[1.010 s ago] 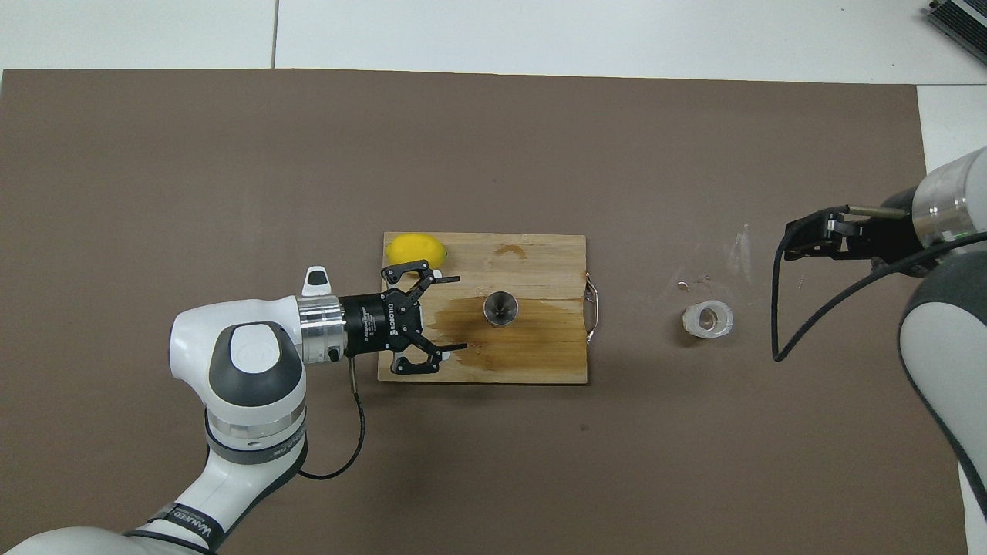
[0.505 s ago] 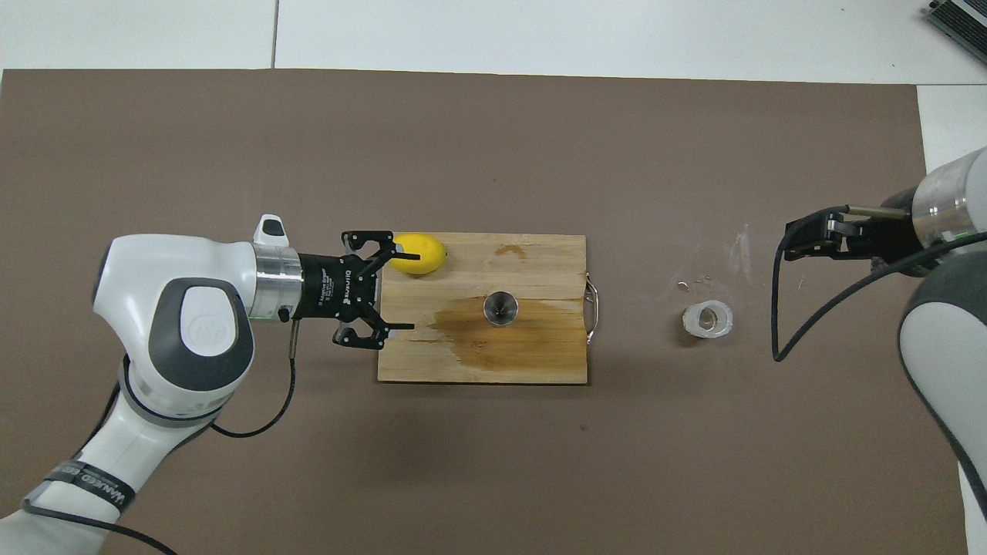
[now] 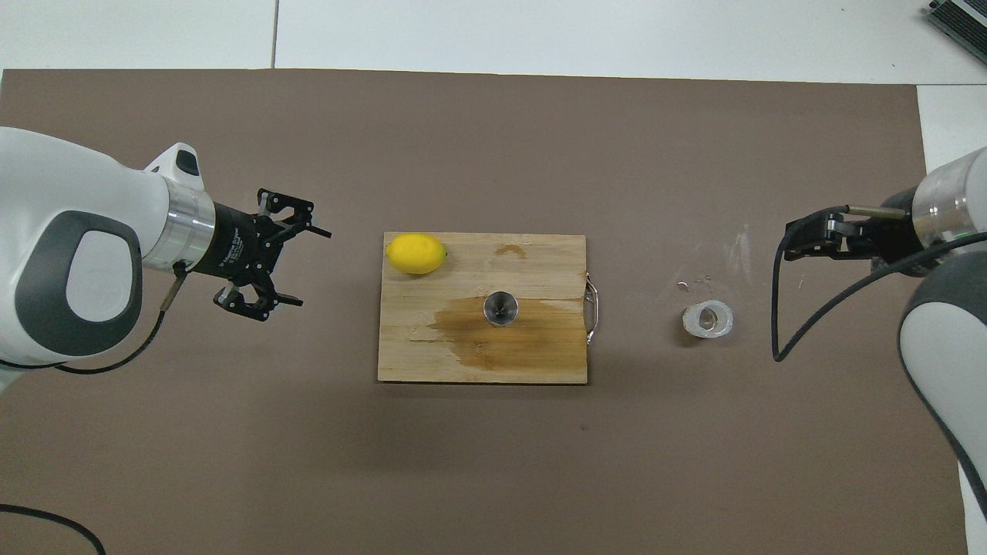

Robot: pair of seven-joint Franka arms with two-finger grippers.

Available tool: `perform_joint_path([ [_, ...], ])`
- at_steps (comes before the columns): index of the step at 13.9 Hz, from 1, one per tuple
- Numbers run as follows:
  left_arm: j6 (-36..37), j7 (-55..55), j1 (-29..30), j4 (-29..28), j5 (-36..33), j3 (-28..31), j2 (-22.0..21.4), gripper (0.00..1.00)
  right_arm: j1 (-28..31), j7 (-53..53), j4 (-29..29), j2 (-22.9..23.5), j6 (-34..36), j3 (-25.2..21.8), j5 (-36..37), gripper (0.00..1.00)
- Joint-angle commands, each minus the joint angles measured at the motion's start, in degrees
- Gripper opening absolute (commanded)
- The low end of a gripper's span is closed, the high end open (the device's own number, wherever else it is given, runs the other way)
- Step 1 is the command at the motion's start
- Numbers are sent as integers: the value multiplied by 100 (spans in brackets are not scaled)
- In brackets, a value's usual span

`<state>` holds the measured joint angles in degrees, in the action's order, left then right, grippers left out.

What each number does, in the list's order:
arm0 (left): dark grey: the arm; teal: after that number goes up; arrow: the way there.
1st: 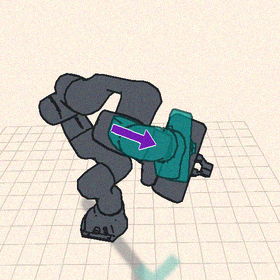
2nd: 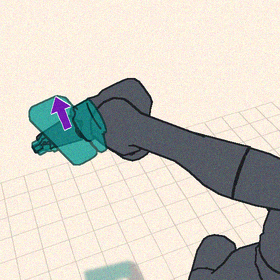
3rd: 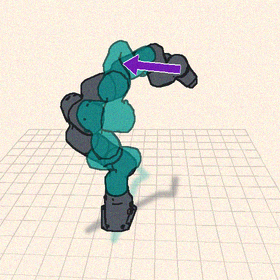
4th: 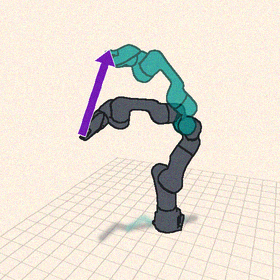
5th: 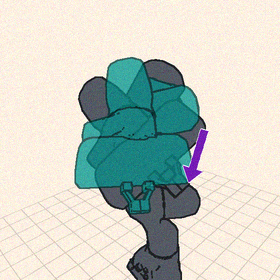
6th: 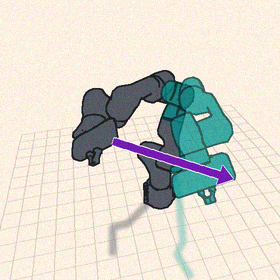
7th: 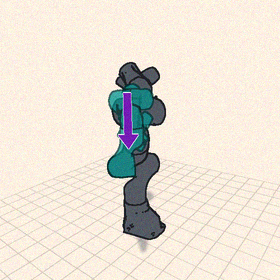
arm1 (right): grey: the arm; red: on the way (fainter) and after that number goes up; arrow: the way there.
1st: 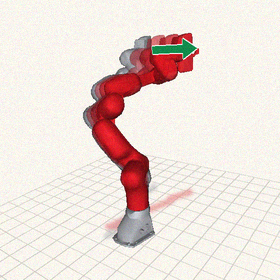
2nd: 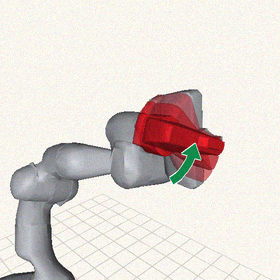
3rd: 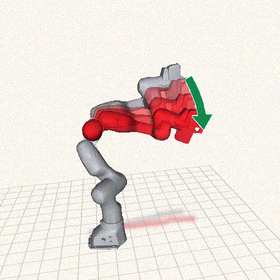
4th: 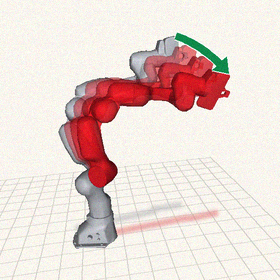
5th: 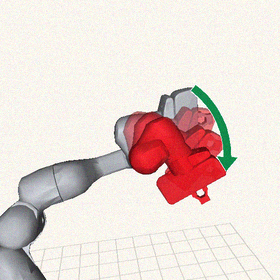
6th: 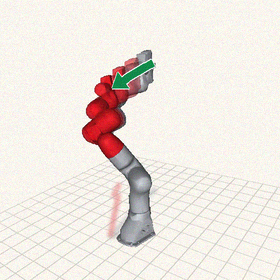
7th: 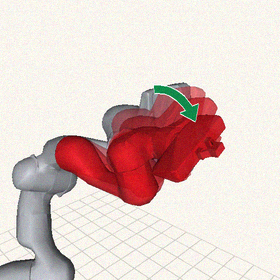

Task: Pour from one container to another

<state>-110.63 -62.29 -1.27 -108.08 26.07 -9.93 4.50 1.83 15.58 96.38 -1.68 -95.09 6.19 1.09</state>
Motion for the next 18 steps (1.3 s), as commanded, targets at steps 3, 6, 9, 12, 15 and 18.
perform_joint_path([
  [3,191,768,135,462,-1470,-44,-29,100,81,-152,65,-60,-27,23,-100,100],
  [6,-63,1953,469,551,-1552,-44,-28,100,81,-152,65,-60,-27,23,-100,100],
  [9,-257,3201,663,639,-1876,-44,-29,100,81,-152,65,-60,-27,23,-100,100],
  [12,-214,4564,777,770,-2157,-35,-46,100,72,-152,65,-60,-27,23,-100,100],
  [15,32,5418,865,1261,-2273,-26,-46,100,81,-161,65,-60,-27,23,-100,100],
  [18,672,6062,848,1728,-2553,-9,-28,100,72,-240,292,-95,-271,23,-100,100],
])
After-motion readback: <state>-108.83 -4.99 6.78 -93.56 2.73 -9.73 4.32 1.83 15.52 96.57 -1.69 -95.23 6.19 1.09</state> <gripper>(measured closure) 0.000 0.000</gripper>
